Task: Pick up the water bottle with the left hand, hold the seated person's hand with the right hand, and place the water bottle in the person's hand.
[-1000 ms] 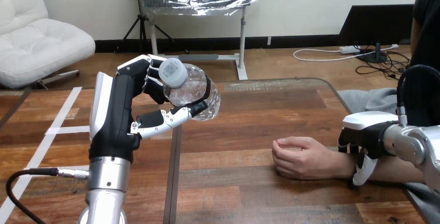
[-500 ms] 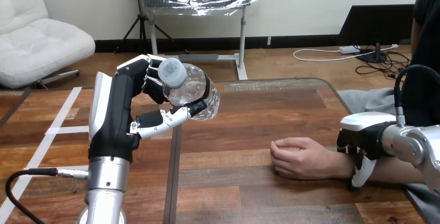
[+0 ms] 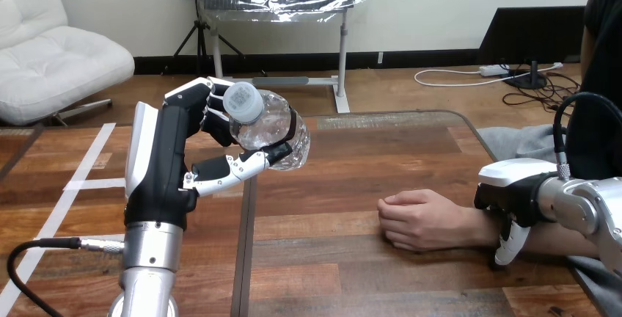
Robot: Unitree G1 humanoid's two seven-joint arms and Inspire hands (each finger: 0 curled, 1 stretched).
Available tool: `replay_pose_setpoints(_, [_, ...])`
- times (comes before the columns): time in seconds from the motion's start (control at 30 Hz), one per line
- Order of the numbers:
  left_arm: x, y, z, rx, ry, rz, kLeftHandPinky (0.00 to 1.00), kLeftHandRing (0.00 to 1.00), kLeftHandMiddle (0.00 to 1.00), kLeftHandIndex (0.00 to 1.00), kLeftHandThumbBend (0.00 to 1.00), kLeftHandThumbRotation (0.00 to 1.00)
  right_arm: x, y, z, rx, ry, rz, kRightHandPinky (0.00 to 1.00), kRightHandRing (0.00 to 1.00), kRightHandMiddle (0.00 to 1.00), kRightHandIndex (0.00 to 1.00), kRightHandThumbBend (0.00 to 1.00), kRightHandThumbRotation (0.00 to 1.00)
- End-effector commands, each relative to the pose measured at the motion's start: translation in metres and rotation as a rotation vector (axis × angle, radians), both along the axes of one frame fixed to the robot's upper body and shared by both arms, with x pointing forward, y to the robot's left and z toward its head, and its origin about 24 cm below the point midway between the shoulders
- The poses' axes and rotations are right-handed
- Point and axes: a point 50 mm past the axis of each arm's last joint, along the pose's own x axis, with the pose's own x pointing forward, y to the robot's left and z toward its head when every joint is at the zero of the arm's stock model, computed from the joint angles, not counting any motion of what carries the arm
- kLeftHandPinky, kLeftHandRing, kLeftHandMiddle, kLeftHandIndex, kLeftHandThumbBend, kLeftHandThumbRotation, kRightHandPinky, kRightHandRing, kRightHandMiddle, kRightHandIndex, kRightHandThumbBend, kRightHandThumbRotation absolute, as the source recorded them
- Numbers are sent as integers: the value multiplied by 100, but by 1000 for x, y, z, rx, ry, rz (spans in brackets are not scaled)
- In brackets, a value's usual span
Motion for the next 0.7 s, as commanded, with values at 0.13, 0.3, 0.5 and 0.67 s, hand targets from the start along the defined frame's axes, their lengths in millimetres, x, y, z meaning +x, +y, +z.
replay_pose_setpoints(0.13, [3,1,26,-2,-126,-3,38,39,42,51,58,0,-13,9,-22,6,64,38,52,59,64,62,64,12])
replay_pose_setpoints(0.3, [3,2,26,8,-126,7,38,39,42,51,58,0,-15,10,-24,3,61,41,50,58,63,62,64,12])
replay_pose_setpoints(0.5, [3,3,27,10,-124,4,37,38,42,51,58,0,-18,10,-26,13,54,48,46,54,60,62,64,11])
replay_pose_setpoints(0.67, [3,3,27,11,-124,4,36,38,42,51,58,0,-19,9,-30,7,51,37,43,52,59,62,64,9])
